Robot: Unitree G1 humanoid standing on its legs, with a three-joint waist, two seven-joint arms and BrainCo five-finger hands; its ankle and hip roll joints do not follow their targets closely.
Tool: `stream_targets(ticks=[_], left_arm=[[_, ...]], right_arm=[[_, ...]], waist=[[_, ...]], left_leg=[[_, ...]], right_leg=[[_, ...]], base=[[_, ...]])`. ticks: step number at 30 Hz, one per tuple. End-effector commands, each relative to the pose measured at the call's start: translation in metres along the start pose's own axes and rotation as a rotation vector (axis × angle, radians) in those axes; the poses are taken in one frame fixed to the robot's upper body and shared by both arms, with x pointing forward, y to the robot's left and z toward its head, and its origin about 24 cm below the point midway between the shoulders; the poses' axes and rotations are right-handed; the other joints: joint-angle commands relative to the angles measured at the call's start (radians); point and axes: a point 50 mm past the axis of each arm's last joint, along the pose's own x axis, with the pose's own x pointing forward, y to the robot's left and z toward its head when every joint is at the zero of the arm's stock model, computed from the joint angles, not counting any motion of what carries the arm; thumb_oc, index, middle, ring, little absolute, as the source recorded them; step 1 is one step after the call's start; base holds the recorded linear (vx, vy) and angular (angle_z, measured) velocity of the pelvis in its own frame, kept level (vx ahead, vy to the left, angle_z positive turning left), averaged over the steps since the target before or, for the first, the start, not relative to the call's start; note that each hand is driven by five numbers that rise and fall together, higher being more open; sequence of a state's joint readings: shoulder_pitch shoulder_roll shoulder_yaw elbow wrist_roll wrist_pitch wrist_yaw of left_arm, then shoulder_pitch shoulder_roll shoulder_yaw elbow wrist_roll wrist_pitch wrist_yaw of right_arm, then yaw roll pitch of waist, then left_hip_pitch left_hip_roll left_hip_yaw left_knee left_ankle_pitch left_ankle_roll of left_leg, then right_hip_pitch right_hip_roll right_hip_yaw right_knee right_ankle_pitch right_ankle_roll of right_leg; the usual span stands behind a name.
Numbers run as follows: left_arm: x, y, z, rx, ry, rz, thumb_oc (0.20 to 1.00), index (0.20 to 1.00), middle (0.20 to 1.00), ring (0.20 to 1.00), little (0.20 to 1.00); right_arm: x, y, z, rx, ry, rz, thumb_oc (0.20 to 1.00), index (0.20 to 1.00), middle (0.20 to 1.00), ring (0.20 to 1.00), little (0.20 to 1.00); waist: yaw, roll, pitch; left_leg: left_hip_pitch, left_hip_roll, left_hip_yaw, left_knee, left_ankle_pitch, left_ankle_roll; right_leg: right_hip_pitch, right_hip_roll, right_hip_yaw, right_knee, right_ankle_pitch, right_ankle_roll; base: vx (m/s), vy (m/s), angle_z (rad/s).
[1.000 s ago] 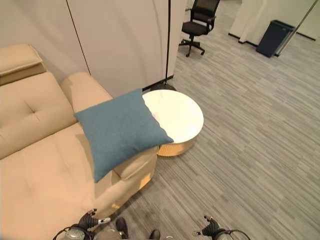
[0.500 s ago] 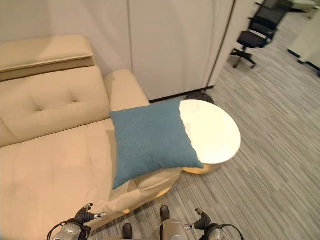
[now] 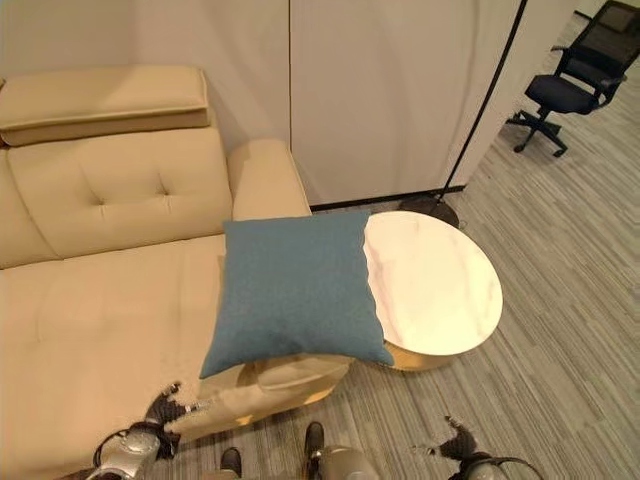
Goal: Pick up all the scattered cushions and arrange them neatly on the sofa.
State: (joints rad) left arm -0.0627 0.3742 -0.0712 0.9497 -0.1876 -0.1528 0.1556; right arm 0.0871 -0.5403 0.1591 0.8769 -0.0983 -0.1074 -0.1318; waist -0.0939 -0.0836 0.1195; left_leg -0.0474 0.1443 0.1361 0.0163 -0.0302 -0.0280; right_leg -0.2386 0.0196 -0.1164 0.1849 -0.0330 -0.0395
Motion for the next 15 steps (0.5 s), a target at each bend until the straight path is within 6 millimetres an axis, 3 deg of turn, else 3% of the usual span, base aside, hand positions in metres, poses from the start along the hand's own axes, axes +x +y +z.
stream_targets(ticks=[1,2,5,6,9,15], left_arm=[[0.007,0.03,0.03,-0.026,-0.127,0.115,1.0,1.0,1.0,1.0,1.0],[0.009,0.036,0.046,-0.006,-0.181,0.138,1.0,1.0,1.0,1.0,1.0],[0.005,0.046,0.068,0.026,-0.28,0.169,1.0,1.0,1.0,1.0,1.0],[0.005,0.046,0.067,0.026,-0.279,0.169,1.0,1.0,1.0,1.0,1.0],[0.003,0.044,0.09,-0.031,-0.367,0.165,1.0,1.0,1.0,1.0,1.0],[0.002,0.006,0.176,-0.288,-0.611,0.052,1.0,1.0,1.0,1.0,1.0]], right_arm=[[0.004,-0.018,0.017,0.044,-0.076,-0.098,1.0,1.0,1.0,1.0,1.0],[0.006,-0.039,0.034,0.02,-0.143,-0.163,1.0,1.0,1.0,1.0,1.0],[0.002,-0.076,0.062,0.019,-0.264,-0.29,1.0,1.0,1.0,1.0,1.0],[0.002,-0.076,0.061,0.019,-0.263,-0.29,1.0,1.0,1.0,1.0,1.0],[0.001,-0.093,0.089,0.091,-0.36,-0.347,1.0,1.0,1.0,1.0,1.0],[-0.007,-0.103,0.201,0.369,-0.717,-0.341,1.0,1.0,1.0,1.0,1.0]], waist=[[-0.009,-0.064,0.004],[-0.007,-0.064,0.015],[0.003,-0.063,0.015],[0.003,-0.063,0.016],[0.015,-0.064,0.022],[0.045,-0.08,0.113]], left_leg=[[0.022,-0.062,0.074,0.024,-0.028,-0.047],[0.019,-0.061,0.078,0.02,-0.026,-0.046],[0.023,-0.061,0.076,0.001,-0.024,-0.043],[0.024,-0.062,0.076,0.0,-0.023,-0.043],[0.03,-0.065,0.074,-0.013,-0.021,-0.042],[-0.065,-0.05,0.059,-0.003,0.014,-0.053]], right_leg=[[0.164,-0.091,0.032,-0.212,0.038,0.161],[0.154,-0.092,0.033,-0.211,0.041,0.162],[0.151,-0.094,0.032,-0.216,0.044,0.166],[0.152,-0.094,0.032,-0.217,0.045,0.166],[0.15,-0.094,0.036,-0.217,0.045,0.166],[0.063,-0.088,0.019,-0.212,0.067,0.157]], base=[[-0.1,0.012,-0.2],[-0.09,0.014,-0.15],[-0.02,0.004,-0.03],[0.03,0.018,0.05],[0.0,-0.009,0.12],[-0.13,-0.08,0.16]])
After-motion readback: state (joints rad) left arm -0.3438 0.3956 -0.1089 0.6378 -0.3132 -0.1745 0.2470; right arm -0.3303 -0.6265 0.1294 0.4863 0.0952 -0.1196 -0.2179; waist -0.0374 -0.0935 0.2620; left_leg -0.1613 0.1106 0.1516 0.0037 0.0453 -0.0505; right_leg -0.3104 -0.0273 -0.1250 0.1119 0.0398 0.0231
